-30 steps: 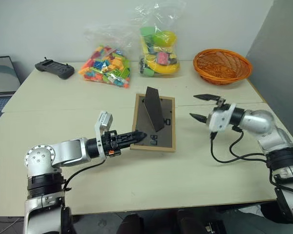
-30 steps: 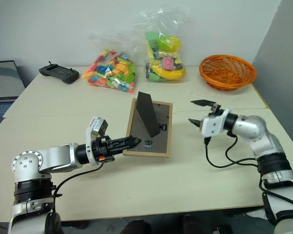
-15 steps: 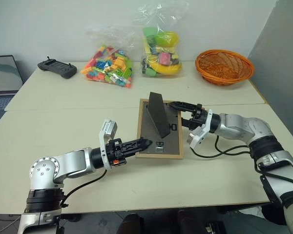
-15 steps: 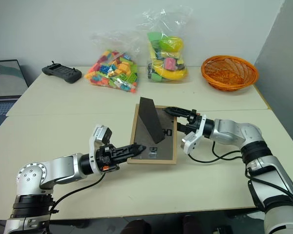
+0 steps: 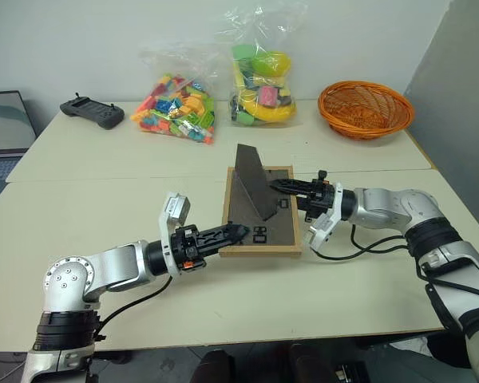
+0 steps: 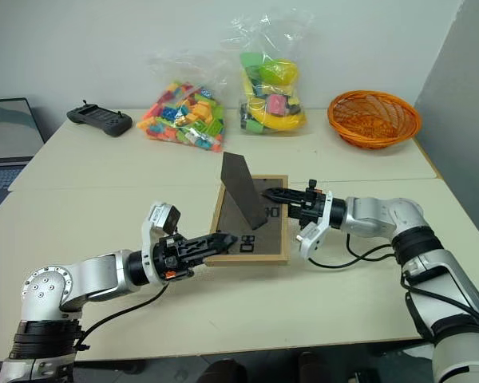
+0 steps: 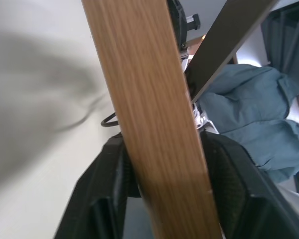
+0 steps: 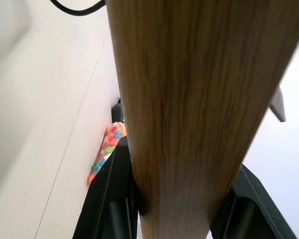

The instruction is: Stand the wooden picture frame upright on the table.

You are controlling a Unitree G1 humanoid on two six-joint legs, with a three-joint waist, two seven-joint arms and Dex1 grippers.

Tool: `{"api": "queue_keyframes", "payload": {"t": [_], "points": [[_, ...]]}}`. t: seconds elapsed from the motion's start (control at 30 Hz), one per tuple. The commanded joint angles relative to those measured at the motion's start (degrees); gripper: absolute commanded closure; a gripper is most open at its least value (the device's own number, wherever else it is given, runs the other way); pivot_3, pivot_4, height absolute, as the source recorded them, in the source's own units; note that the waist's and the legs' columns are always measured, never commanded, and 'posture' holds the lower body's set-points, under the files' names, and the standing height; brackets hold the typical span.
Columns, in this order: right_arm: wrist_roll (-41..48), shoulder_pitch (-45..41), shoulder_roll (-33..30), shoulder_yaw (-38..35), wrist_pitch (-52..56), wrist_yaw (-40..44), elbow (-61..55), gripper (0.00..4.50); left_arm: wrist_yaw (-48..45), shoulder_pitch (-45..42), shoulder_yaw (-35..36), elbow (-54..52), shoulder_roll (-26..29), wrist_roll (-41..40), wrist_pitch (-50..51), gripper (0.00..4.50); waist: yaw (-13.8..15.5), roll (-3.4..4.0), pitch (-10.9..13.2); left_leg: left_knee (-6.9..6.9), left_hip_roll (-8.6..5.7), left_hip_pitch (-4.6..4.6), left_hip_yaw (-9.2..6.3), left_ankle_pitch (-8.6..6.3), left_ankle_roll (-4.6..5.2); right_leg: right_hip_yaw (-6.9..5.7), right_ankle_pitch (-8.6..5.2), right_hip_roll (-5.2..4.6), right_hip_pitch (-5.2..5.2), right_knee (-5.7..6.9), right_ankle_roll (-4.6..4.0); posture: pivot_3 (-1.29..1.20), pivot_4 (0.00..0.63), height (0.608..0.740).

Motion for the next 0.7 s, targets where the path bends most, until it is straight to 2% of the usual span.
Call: {"api": "queue_keyframes", "payload": {"t": [0.03, 0.17, 0.2, 0.27, 0.33, 0.4, 0.43, 0.5, 0.63, 0.7], "points": [[4.08, -1.38, -0.97, -1.55, -0.95, -1.11, -0.70, 3.18, 1.49, -0.59, 1.47, -0.32, 1.38, -0.54, -1.77, 1.31, 0.00, 0.00, 0.00, 0.00, 0.00, 0.00, 0.00, 0.00, 0.00, 0.00, 0.00, 0.00, 0.00, 0.00, 0.00, 0.00, 0.150, 0.740], [14.81, -1.67, -0.42, -1.03, -1.61, 7.52, 5.72, 3.18, 1.28, -2.37, 6.02, 1.91, 5.91, -0.54, -2.79, 0.48, -0.06, -0.01, 0.01, 0.00, 0.00, 0.00, 0.00, 0.00, 0.00, -0.01, 0.00, 0.00, 0.00, 0.00, 0.00, 0.00, 0.150, 0.740], [20.45, -1.43, 0.14, -0.60, -1.23, 12.10, 7.61, 3.18, 1.38, -2.59, 7.12, 1.76, 7.61, -0.54, -3.29, 0.22, -0.10, -0.01, 0.01, 0.00, 0.01, 0.00, 0.00, 0.00, 0.01, -0.02, 0.00, 0.00, 0.01, 0.00, 0.00, 0.00, 0.150, 0.740], [35.45, 0.32, 1.95, 0.44, 3.79, 26.93, 8.86, 3.18, 0.69, -2.23, 8.66, -0.81, 11.73, 2.20, -4.10, 0.00, -0.31, -0.07, 0.04, 0.00, 0.03, 0.00, 0.01, -0.01, 0.02, -0.02, 0.00, 0.00, 0.03, -0.04, 0.00, 0.00, 0.150, 0.740], [55.29, 4.20, 4.96, -1.09, 19.38, 46.81, 2.50, 3.18, 0.70, -1.36, 10.11, -5.19, 14.19, 8.48, -6.30, 0.00, -0.36, -0.09, 0.03, -0.01, 0.08, 0.05, -0.03, -0.01, 0.03, -0.07, 0.00, 0.00, 0.11, -0.10, -0.01, 0.00, 0.150, 0.740], [67.92, 6.43, 7.03, -3.09, 36.31, 60.43, -4.31, 3.18, 1.45, 0.15, 11.20, -10.54, 14.42, 16.51, -10.31, 0.00, -0.28, -0.06, 0.05, -0.01, 0.12, 0.11, -0.07, -0.04, 0.08, -0.09, 0.00, 0.00, 0.22, -0.15, -0.01, 0.00, 0.150, 0.740], [73.81, 7.01, 7.84, -4.08, 47.55, 64.90, -8.21, 3.18, -0.16, 1.41, 10.38, -15.86, 15.43, 23.97, -13.03, 0.00, -0.22, -0.06, 0.05, -0.03, 0.12, 0.10, -0.07, -0.07, 0.12, -0.10, 0.00, -0.03, 0.22, -0.15, -0.01, 0.00, 0.150, 0.740], [81.09, 7.73, 8.54, -5.87, 63.45, 69.75, -13.96, 3.18, -2.58, 3.14, 8.79, -22.81, 16.14, 33.73, -16.86, 0.00, -0.12, -0.01, 0.08, -0.04, 0.12, 0.06, -0.15, -0.09, 0.15, -0.14, 0.01, -0.03, 0.20, -0.15, -0.01, 0.00, 0.150, 0.740], [90.52, 6.96, 10.43, -9.07, 88.73, 73.96, -18.03, 3.18, -3.74, 5.86, 6.44, -30.55, 12.33, 45.81, -24.63, 0.00, 0.61, 0.00, 0.08, -0.08, 0.07, -0.01, -0.21, -0.17, 0.29, -0.19, 0.01, -0.04, 0.09, -0.11, -0.02, 0.00, 0.150, 0.740], [90.93, 6.04, 12.28, -9.80, 94.77, 74.93, -16.42, 3.18, -5.63, 9.08, 3.40, -33.49, 12.08, 53.75, -27.72, 0.00, 0.85, 0.01, 0.08, -0.09, 0.05, 0.00, -0.20, -0.20, 0.33, -0.19, 0.01, -0.04, 0.09, -0.11, -0.03, 0.00, 0.150, 0.740]]}}
